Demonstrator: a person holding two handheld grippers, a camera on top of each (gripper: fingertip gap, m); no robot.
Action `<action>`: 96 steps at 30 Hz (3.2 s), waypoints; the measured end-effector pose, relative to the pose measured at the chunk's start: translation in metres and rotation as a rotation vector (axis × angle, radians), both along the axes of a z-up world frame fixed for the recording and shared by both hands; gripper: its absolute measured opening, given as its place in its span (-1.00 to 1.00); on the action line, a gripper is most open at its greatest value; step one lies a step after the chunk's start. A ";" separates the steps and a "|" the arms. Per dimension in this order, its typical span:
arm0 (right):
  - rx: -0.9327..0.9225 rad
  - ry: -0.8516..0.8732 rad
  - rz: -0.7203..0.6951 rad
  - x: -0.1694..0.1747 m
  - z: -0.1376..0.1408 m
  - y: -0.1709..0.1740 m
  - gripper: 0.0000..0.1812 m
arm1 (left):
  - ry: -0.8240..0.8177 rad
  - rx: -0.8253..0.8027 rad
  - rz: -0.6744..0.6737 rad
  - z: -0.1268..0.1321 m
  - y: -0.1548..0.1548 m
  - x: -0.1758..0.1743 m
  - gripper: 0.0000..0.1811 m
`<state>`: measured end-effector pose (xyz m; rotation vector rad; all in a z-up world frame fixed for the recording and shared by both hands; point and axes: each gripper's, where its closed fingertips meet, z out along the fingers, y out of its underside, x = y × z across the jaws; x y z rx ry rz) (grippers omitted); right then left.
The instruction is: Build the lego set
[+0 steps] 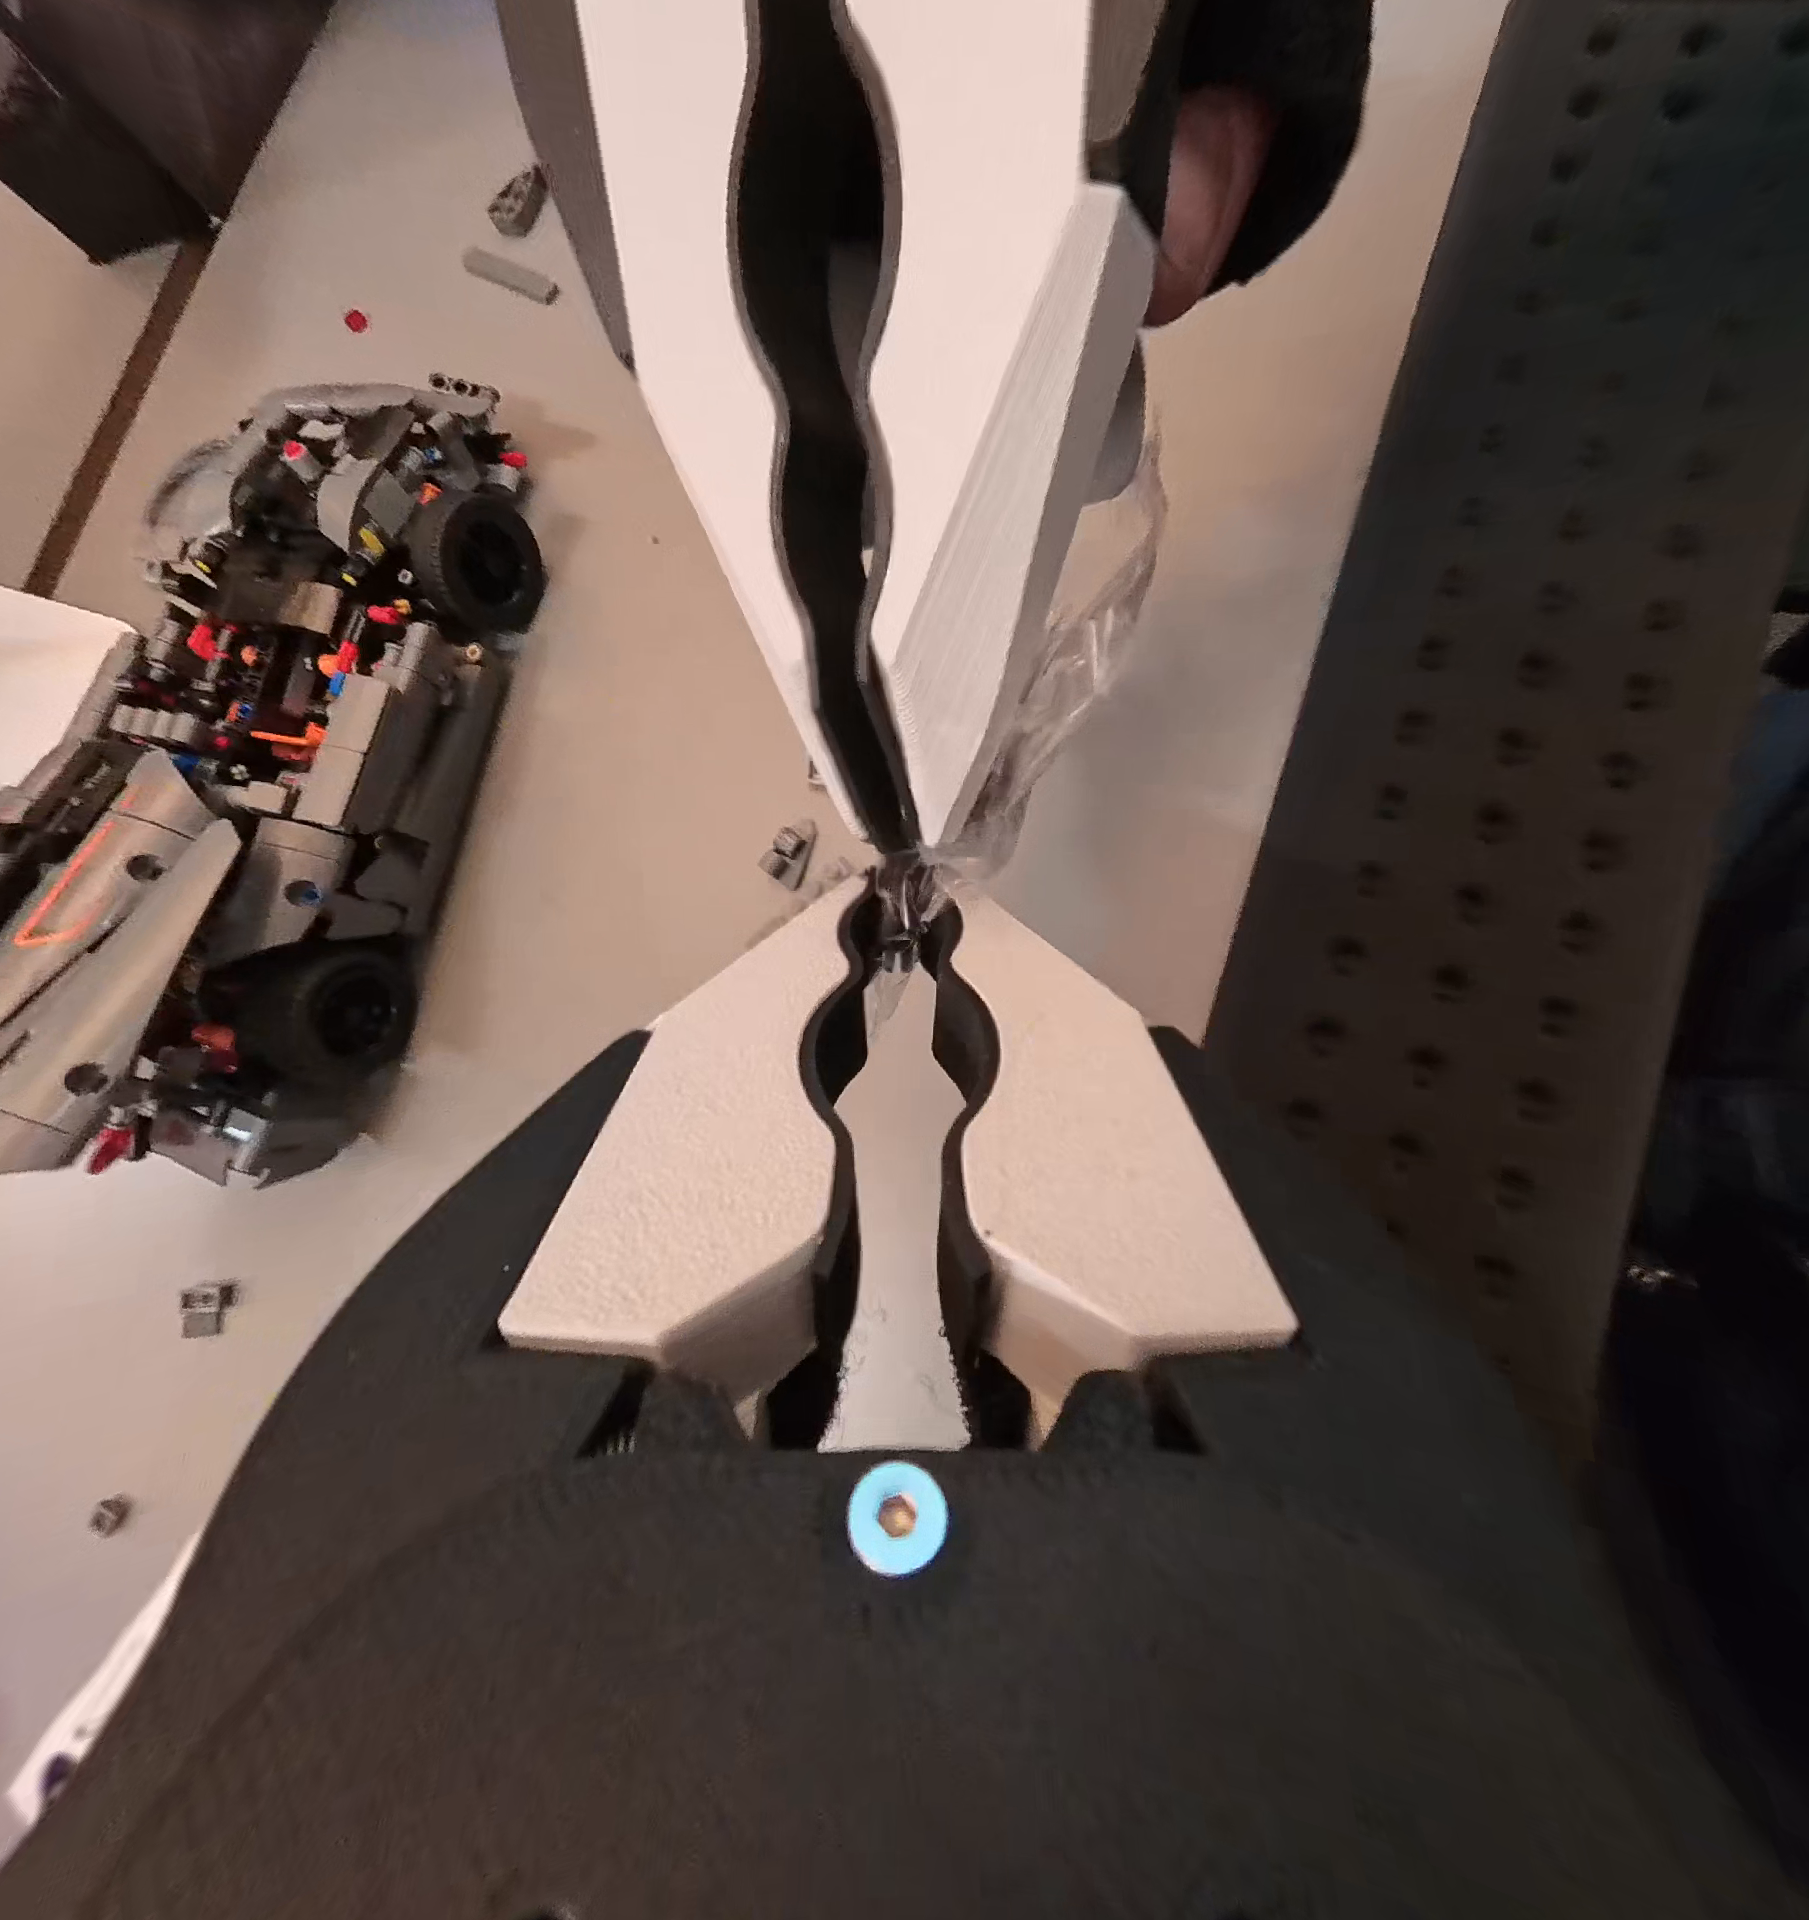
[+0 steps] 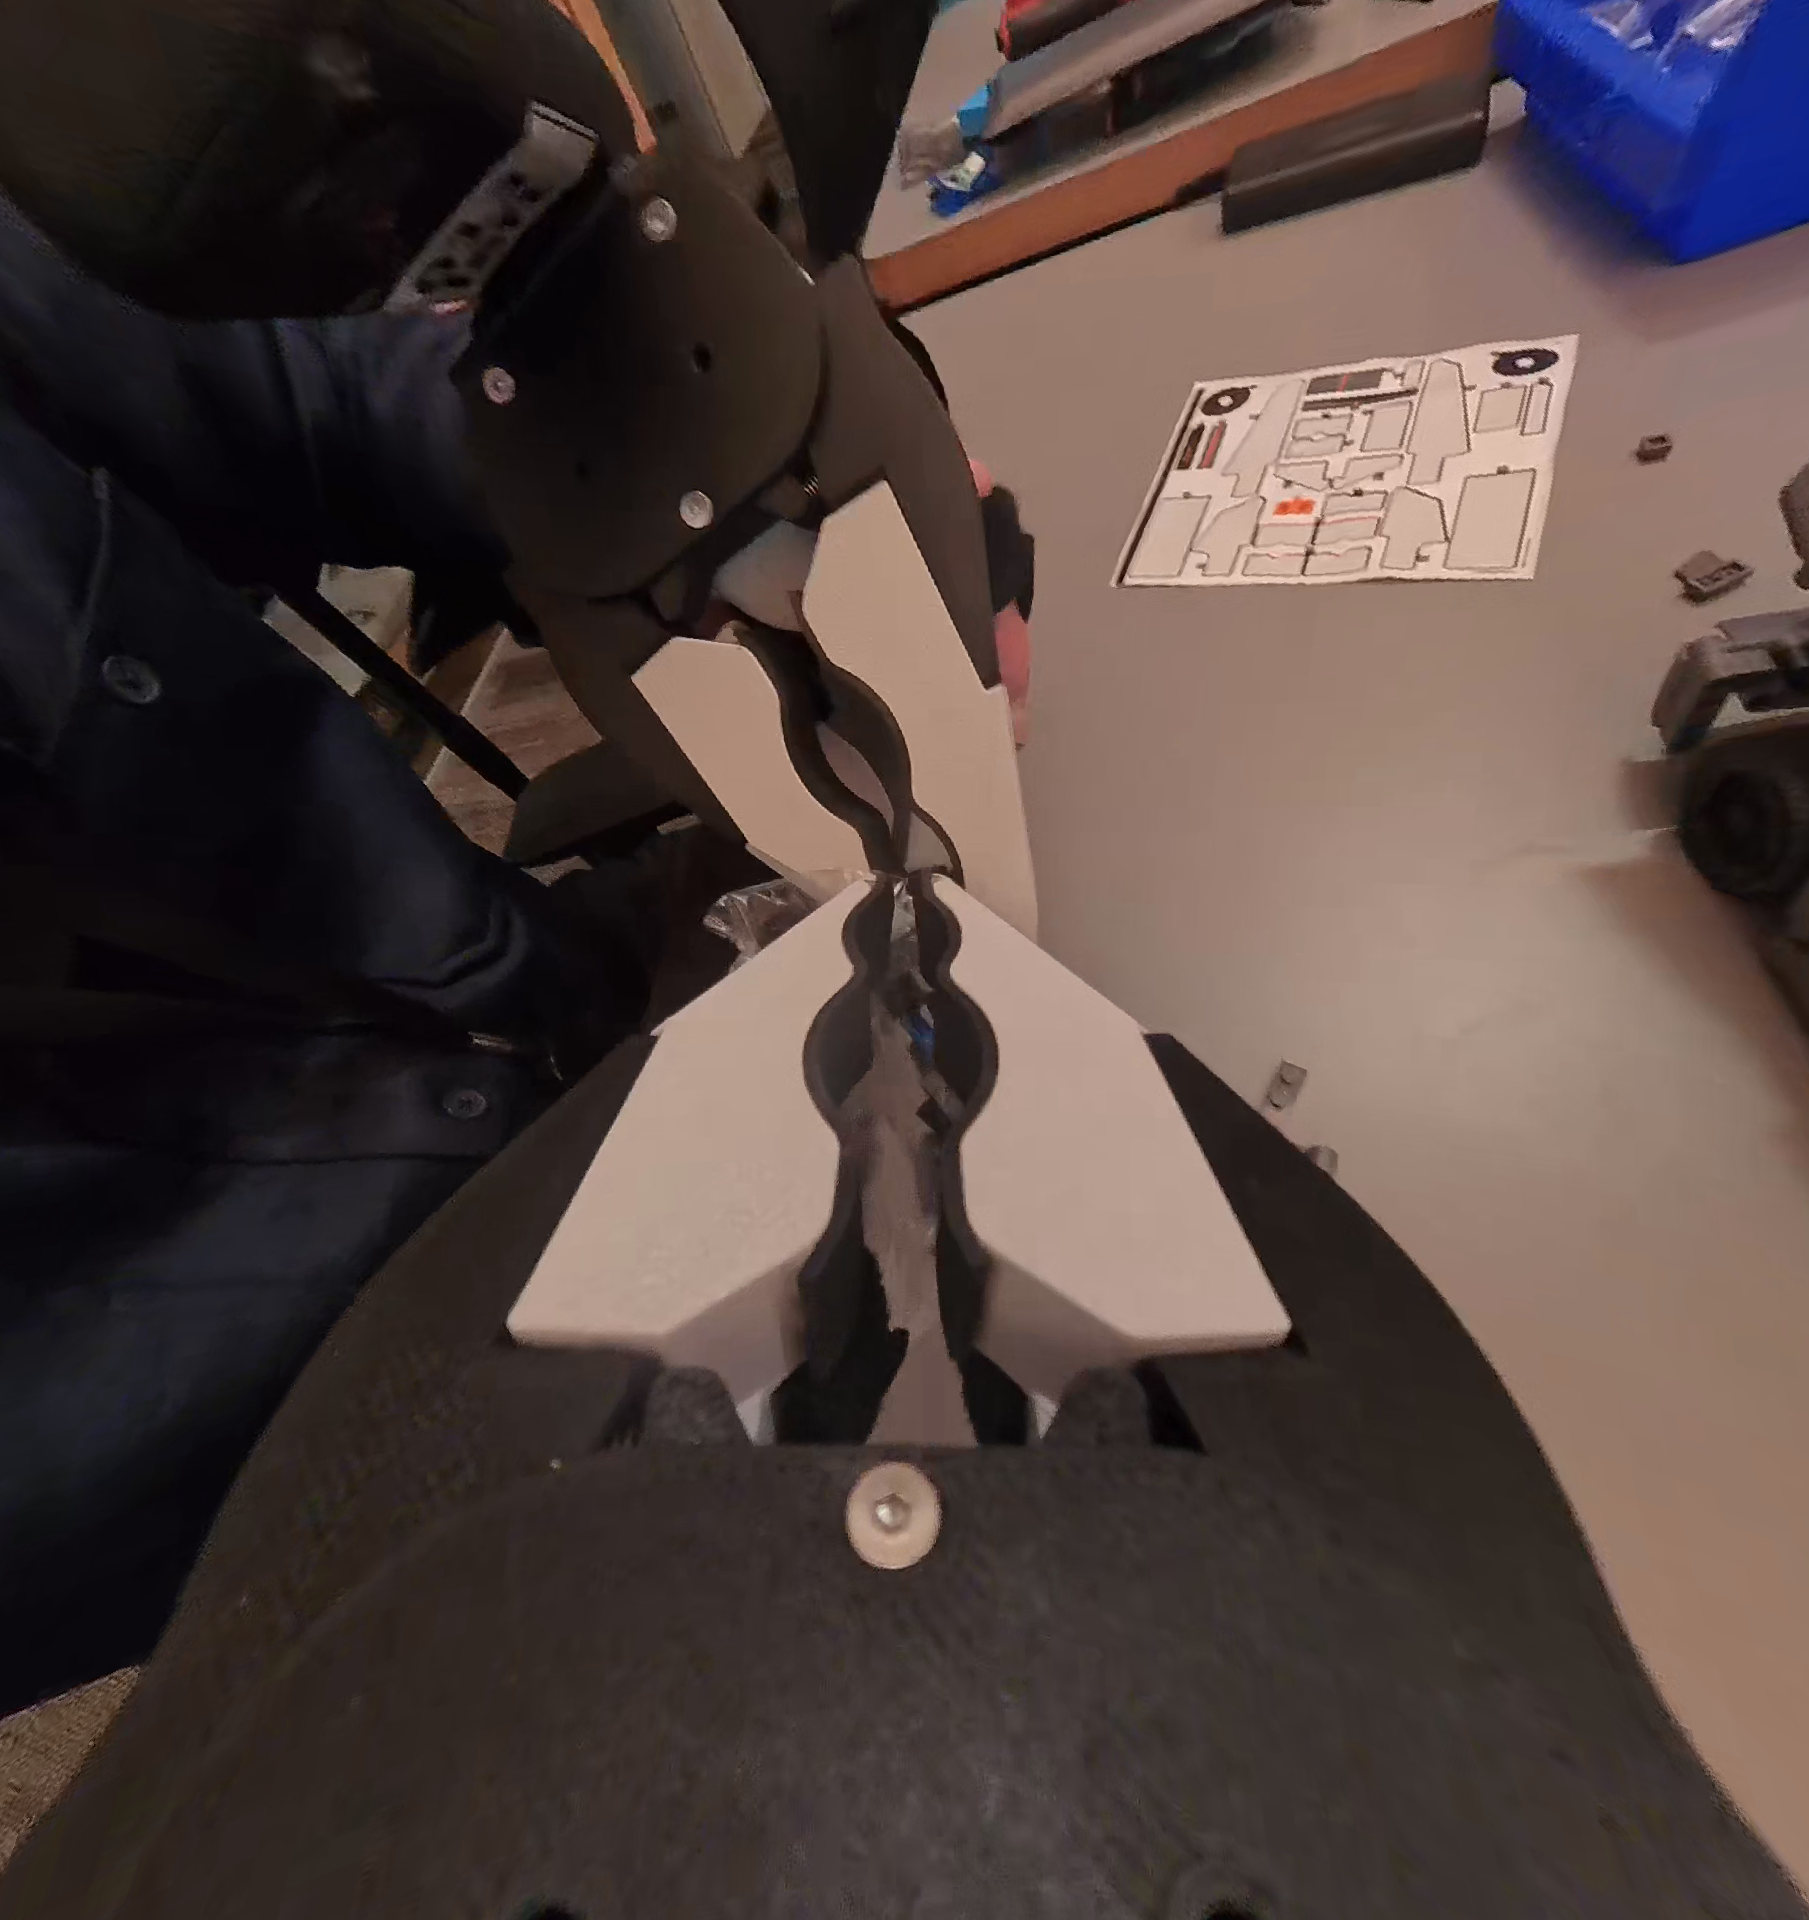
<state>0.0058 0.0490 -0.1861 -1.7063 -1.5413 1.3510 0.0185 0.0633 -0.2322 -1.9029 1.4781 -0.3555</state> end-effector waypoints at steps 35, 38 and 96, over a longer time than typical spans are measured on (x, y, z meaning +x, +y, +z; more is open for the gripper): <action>0.025 0.085 -0.022 -0.013 0.008 -0.010 -1.00 | -0.074 -0.184 0.196 -0.012 0.010 0.004 -0.97; 0.035 0.095 -0.030 -0.014 0.010 -0.006 -0.99 | -0.040 -0.144 0.146 -0.012 0.007 0.002 -0.98; 0.160 0.006 -0.182 0.008 -0.004 0.068 -0.76 | -0.644 -0.474 -0.046 0.036 0.055 -0.009 -1.00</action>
